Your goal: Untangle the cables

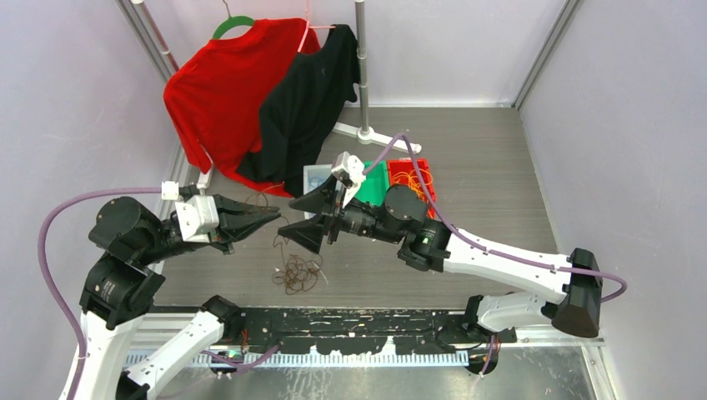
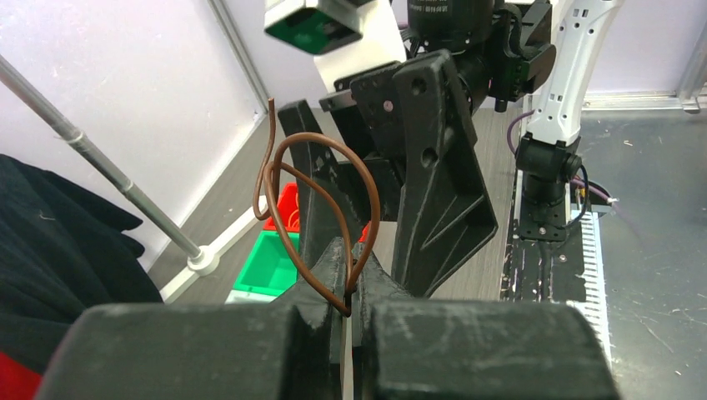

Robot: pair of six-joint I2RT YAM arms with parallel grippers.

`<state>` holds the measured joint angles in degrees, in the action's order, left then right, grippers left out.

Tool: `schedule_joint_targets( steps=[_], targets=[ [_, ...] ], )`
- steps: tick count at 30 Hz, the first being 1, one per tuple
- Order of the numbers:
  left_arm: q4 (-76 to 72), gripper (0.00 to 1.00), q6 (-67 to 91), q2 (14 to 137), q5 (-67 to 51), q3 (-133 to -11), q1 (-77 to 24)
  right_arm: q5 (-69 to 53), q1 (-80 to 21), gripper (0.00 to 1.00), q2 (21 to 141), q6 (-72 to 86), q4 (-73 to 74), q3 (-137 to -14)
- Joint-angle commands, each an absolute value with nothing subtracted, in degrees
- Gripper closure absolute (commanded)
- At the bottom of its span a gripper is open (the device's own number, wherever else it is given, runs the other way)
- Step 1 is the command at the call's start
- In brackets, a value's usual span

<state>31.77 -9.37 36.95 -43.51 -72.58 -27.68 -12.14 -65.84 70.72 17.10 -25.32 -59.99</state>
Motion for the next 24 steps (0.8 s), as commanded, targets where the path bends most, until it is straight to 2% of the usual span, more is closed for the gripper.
schedule_joint_targets(
  steps=[1,5,16,18,21,24],
  targets=[
    [30.5,1.0,-9.0,36.8,-43.3,-73.3,-27.4,-9.7,-64.6,0.25,66.1,21.4,-17.7,-61.6],
    [30.5,1.0,-9.1,36.3,-43.6,-72.5,-27.4,-14.0,-64.6,0.23,66.4,22.9,-10.2,-66.1],
    [30.1,1.0,-9.4,36.4,-43.4,-72.1,-27.4,-22.6,-64.6,0.31,76.1,24.1,-3.1,-76.3],
    [30.1,1.0,-9.4,36.3,-43.4,-72.0,-27.4,-23.0,-64.6,0.38,77.6,23.9,-1.1,-77.9],
    [30.1,1.0,-9.6,36.2,-43.4,-71.8,-27.4,-21.9,-64.5,0.55,78.7,22.3,3.6,-79.7],
    [30.1,1.0,-10.0,35.8,-43.3,-71.6,-27.4,-21.1,-63.2,0.86,77.8,22.3,4.1,-79.0]
  ],
)
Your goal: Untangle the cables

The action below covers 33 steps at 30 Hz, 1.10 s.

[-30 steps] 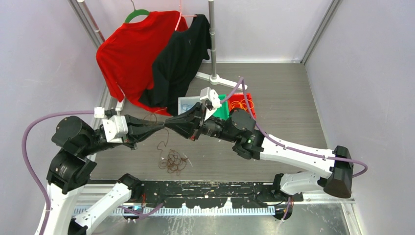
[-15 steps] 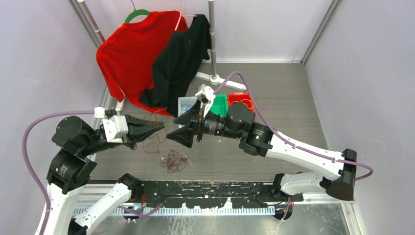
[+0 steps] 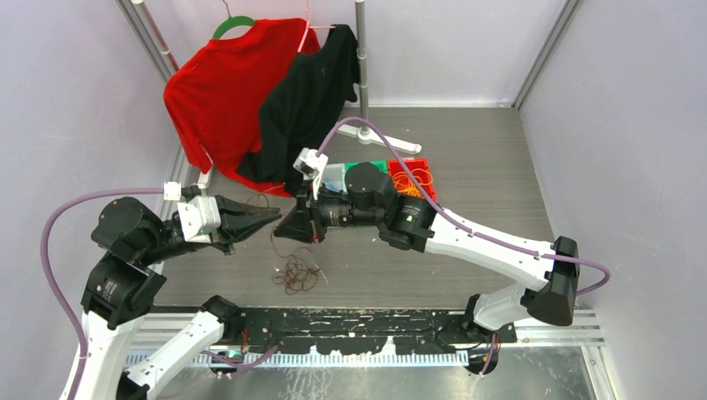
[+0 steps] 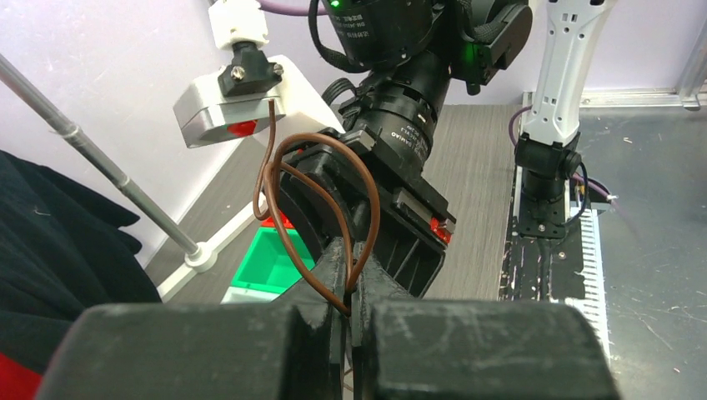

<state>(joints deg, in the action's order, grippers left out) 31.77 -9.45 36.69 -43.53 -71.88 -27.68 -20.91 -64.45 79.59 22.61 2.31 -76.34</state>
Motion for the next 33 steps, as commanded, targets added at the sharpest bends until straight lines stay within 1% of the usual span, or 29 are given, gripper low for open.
schedule_joint_targets(
  steps=[1,2,3,4,6,9,11,12,13,17,23,33],
  targets=[
    [30.4,1.0,-10.4,35.5,-43.4,-71.4,-27.4,-20.8,-62.3,0.95,77.1,22.6,4.1,-78.6],
    [30.7,1.0,-10.8,35.2,-43.3,-71.0,-27.4,-20.5,-61.1,0.98,76.4,23.1,4.1,-78.2],
    [31.3,0.97,-11.4,34.9,-43.2,-70.6,-27.4,-20.6,-59.2,0.99,75.6,23.6,4.0,-77.7],
    [32.4,0.93,-12.8,34.4,-43.2,-69.9,-27.4,-20.8,-57.1,0.99,74.7,23.9,4.0,-77.0],
    [36.7,0.82,-18.6,33.3,-43.7,-68.0,-27.5,-20.9,-52.8,0.99,73.3,24.0,4.8,-75.7],
    [49.0,0.59,-32.7,32.5,-41.8,-64.7,-27.4,-18.9,-47.3,0.99,72.5,20.9,9.1,-75.1],
    [56.2,0.36,-41.3,32.6,-39.7,-63.4,-27.4,-15.8,-45.4,0.99,72.7,17.6,12.8,-75.5],
    [58.2,0.28,-44.2,32.6,-38.3,-62.7,-27.4,-13.9,-44.6,0.99,73.0,15.9,14.3,-75.7],
    [59.5,0.24,-46.1,32.6,-36.8,-61.9,-27.4,-12.1,-43.9,0.99,73.5,14.2,15.5,-75.7],
    [59.8,0.2,-47.6,31.9,-32.8,-61.2,-27.4,-5.6,-40.8,0.99,76.0,9.7,17.8,-75.4],
    [60.5,0.17,-48.1,31.1,-31.7,-61.8,-27.4,-4.4,-35.9,0.99,80.7,7.9,14.4,-73.5],
    [61.5,0.16,-49.3,29.1,-31.0,-62.2,-27.4,-1.7,-32.6,0.99,88.2,5.7,11.8,-71.8]
  ],
)
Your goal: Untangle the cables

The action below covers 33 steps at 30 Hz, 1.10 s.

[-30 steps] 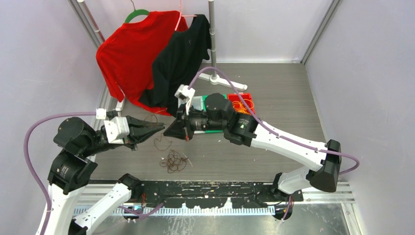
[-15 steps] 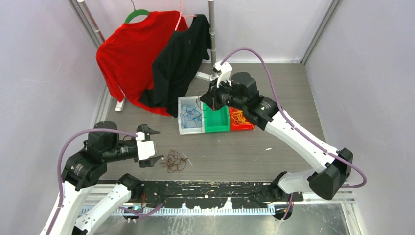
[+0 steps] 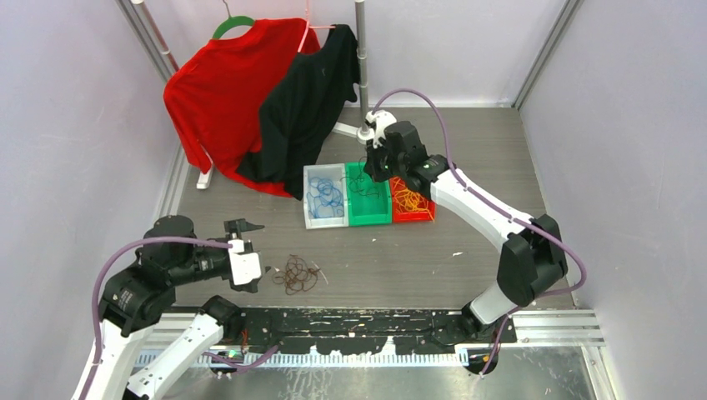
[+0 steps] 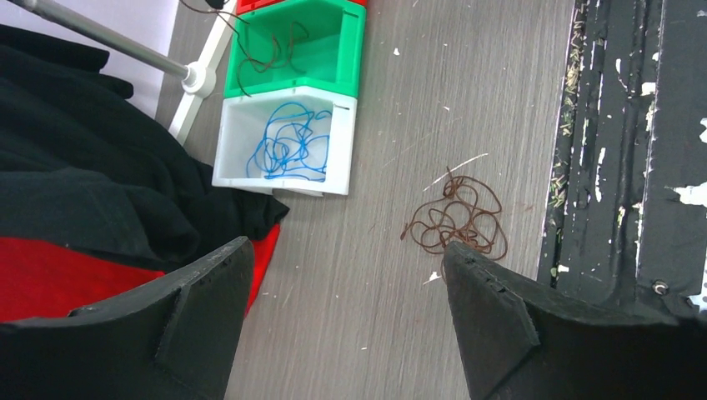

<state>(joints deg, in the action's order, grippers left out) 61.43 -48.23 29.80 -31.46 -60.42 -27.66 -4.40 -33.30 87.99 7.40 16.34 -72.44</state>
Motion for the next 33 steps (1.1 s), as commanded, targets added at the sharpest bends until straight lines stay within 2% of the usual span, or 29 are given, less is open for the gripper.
schedule_joint_targets(
  steps=[1,12,19,27,33],
  targets=[
    [61.5,0.16,-49.4,29.1,-31.0,-62.2,-27.4,-0.8,-32.5,0.99,88.5,5.6,11.5,-71.6],
    [61.6,0.16,-49.4,29.1,-31.1,-62.9,-27.4,8.7,-32.4,0.99,92.0,-0.1,16.7,-73.8],
    [61.2,0.16,-49.4,29.8,-31.7,-63.4,-27.4,11.3,-32.4,0.99,91.0,-1.0,17.6,-73.0],
    [61.4,0.16,-49.3,30.0,-31.2,-64.1,-27.4,16.5,-32.5,0.99,96.2,-2.3,26.2,-79.0],
    [60.9,0.16,-49.3,30.0,-31.3,-63.2,-27.4,17.6,-33.5,0.99,96.4,-2.8,25.6,-78.1]
  ],
)
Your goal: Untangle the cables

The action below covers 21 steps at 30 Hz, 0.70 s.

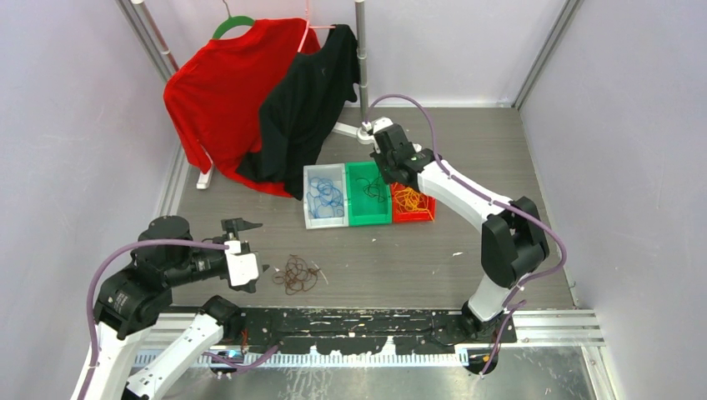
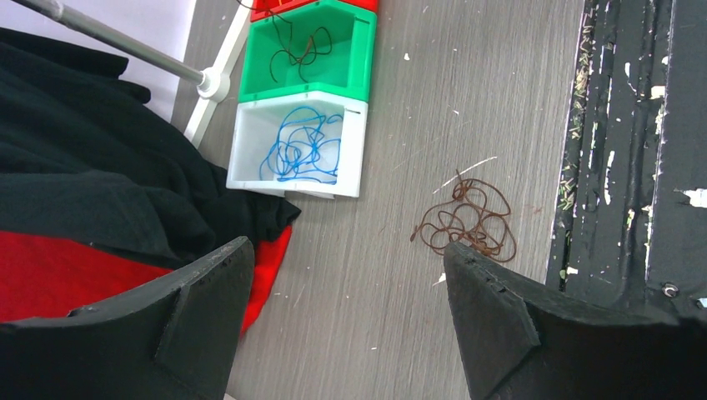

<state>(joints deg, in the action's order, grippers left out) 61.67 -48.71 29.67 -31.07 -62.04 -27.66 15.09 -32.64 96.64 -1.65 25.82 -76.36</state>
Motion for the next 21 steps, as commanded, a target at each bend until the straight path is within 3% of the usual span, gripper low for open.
schedule_joint_targets(
  steps=[1,18,20,21],
  targets=[
    [60.8,0.16,-49.4,30.1,-31.3,-63.2,-27.4,17.6,-34.0,0.99,96.8,-2.9,25.6,-78.6],
    [62.4,0.2,-49.3,30.0,-29.5,-64.5,-27.4,20.0,-40.1,0.98,116.3,-1.6,29.7,-90.7],
    [62.5,0.2,-50.5,30.1,-29.5,-64.5,-27.5,20.0,-40.1,0.88,117.1,-1.8,30.5,-91.9],
    [62.6,0.2,-50.9,30.1,-29.5,-64.5,-27.5,20.2,-40.2,0.78,117.1,-1.8,31.5,-92.7]
  ],
)
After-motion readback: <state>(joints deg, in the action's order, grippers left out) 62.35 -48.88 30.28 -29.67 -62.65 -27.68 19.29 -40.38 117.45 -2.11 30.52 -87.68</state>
